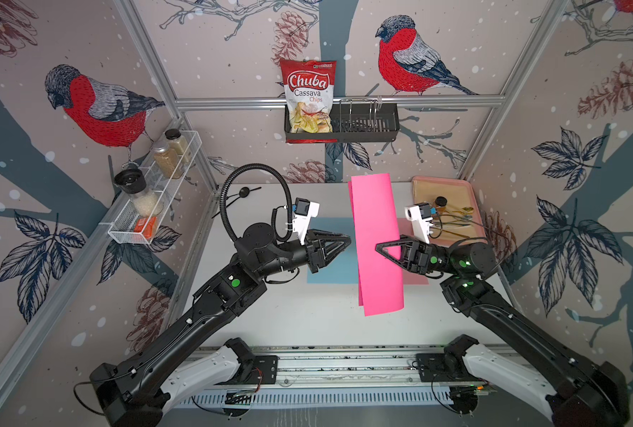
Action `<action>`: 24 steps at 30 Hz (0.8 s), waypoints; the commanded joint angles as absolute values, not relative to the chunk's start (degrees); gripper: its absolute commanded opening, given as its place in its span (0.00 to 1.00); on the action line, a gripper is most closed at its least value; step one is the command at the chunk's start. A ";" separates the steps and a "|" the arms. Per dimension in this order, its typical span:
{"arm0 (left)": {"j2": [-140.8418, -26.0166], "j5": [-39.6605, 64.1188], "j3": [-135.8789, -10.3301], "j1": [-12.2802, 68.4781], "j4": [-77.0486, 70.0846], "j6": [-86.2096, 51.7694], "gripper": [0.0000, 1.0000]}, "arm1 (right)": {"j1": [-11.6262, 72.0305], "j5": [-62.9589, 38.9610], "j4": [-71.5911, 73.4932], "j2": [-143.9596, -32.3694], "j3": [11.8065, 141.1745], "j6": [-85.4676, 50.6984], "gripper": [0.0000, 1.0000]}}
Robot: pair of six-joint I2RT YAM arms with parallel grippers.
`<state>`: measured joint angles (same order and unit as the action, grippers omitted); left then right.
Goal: Fold the rectangular paper in half along the long edge
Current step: Fold the paper.
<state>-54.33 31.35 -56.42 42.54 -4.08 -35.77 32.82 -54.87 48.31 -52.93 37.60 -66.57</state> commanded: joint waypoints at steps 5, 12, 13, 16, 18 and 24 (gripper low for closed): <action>-54.76 31.75 -56.13 43.66 -7.56 -36.43 0.30 | 32.97 -54.90 50.63 -53.81 38.01 -66.97 0.21; -54.84 31.86 -55.89 44.45 -8.27 -36.85 0.31 | 32.96 -54.01 49.84 -54.71 37.96 -66.36 0.21; -54.92 31.75 -55.81 44.46 -8.26 -36.91 0.31 | 32.96 -54.01 49.83 -54.84 37.95 -66.27 0.21; -55.10 31.73 -55.58 44.69 -8.69 -37.11 0.32 | 33.04 -53.86 49.94 -55.19 37.97 -66.21 0.21; -55.61 31.84 -55.38 44.93 -9.18 -37.26 0.33 | 33.13 -53.72 49.98 -55.28 37.97 -66.23 0.21; -57.36 31.93 -55.08 45.79 -10.57 -37.38 0.35 | 34.00 -53.27 50.19 -55.52 38.06 -65.93 0.22</action>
